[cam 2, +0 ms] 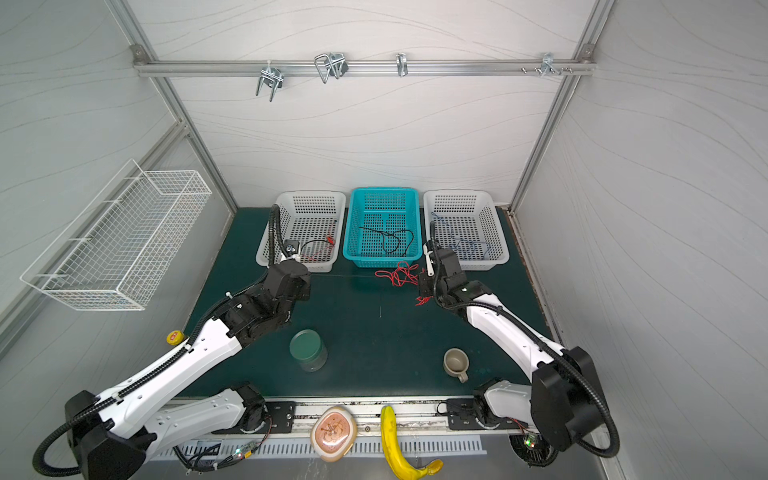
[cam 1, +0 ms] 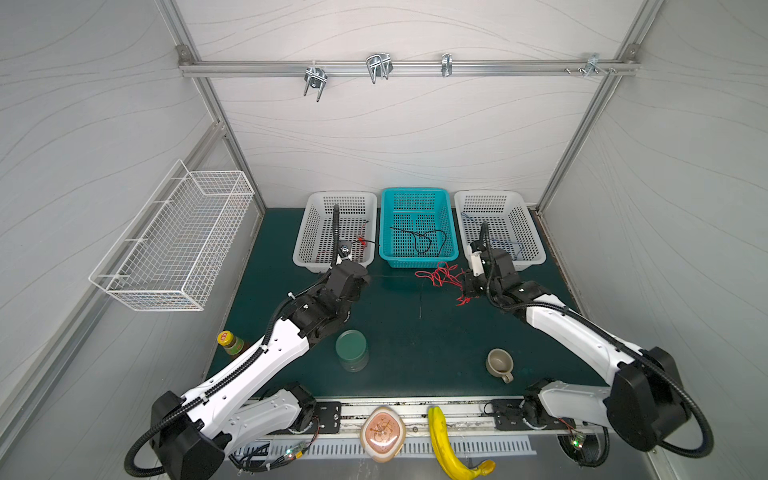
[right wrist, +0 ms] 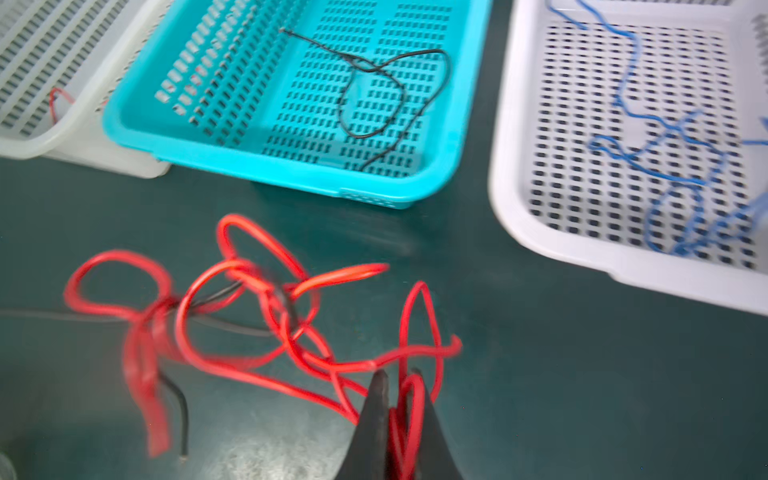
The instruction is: Untangle the cables
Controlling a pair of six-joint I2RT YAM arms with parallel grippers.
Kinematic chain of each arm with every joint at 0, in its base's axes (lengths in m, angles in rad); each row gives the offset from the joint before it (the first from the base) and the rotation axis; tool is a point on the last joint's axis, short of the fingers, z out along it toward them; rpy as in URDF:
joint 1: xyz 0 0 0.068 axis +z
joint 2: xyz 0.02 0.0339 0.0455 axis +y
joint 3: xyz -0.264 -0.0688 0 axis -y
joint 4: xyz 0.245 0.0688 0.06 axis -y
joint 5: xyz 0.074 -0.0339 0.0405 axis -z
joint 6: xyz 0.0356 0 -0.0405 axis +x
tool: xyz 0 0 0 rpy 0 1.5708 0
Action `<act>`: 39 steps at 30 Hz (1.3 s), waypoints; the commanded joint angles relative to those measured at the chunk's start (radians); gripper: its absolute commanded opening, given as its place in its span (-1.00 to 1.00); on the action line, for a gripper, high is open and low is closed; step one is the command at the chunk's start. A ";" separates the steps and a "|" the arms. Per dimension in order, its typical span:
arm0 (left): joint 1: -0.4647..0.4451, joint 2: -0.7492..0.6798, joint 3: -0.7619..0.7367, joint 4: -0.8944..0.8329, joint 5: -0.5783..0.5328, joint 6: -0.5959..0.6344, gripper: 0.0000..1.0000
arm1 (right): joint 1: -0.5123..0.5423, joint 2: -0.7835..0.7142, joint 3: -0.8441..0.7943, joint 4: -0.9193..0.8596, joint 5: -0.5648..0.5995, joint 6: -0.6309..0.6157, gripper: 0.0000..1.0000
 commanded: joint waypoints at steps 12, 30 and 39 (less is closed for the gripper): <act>0.086 -0.026 0.064 -0.126 -0.122 -0.086 -1.00 | -0.218 -0.087 -0.034 -0.137 0.118 0.047 -1.00; 0.124 -0.066 0.043 -0.115 -0.099 -0.112 -1.00 | -0.273 -0.046 -0.033 -0.141 0.122 0.067 -1.00; 0.147 -0.047 0.062 -0.177 -0.146 -0.135 -1.00 | -0.282 -0.022 -0.006 -0.208 0.259 0.090 -1.00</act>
